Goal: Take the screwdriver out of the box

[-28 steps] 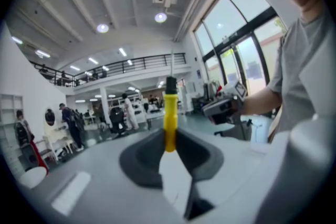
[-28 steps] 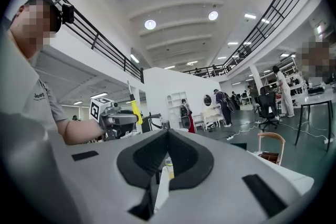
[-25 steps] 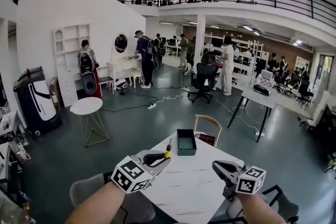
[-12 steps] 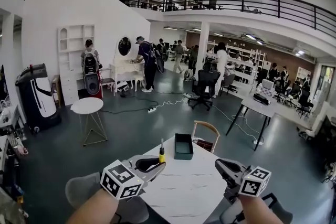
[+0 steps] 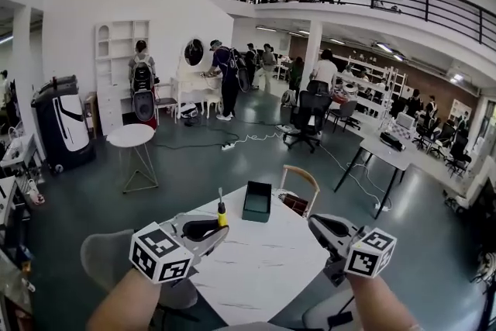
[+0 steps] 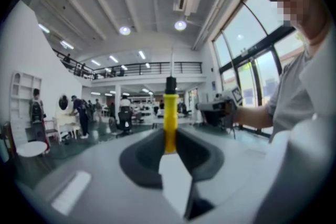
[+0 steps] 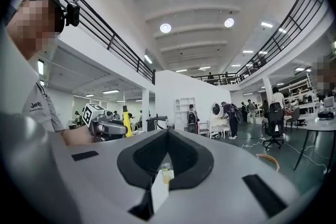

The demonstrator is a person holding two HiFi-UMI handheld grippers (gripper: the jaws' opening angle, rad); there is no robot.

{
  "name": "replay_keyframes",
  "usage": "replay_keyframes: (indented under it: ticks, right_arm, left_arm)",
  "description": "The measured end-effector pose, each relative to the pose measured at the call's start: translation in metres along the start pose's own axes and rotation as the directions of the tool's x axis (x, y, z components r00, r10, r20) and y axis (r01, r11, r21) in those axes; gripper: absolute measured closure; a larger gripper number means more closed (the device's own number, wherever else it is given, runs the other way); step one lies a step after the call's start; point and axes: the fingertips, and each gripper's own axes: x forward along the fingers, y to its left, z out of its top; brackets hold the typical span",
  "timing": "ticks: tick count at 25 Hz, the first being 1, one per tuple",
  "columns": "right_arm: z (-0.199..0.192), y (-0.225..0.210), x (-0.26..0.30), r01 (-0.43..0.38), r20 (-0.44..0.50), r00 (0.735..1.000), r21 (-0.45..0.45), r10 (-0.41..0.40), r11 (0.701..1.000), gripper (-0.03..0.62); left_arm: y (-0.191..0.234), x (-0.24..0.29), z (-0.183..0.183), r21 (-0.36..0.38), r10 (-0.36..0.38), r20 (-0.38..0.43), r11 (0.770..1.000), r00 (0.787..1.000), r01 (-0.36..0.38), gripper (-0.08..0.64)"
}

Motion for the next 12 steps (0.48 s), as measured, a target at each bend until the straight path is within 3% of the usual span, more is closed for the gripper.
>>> replay_keyframes:
  ticks: [5,12]
  right_arm:
    - [0.006,-0.027,-0.029,-0.01,0.013,1.0,-0.008,0.011,1.0,0.584]
    - [0.022,-0.033,-0.028,-0.012,0.018,1.0,-0.008,0.012,1.0,0.584]
  left_arm:
    - [-0.03,0.032,0.014,0.011,0.019,0.003,1.0,1.0,-0.019,0.491]
    - [-0.032,0.043,0.043,0.033,0.014,-0.002,0.999,1.0,-0.014,0.491]
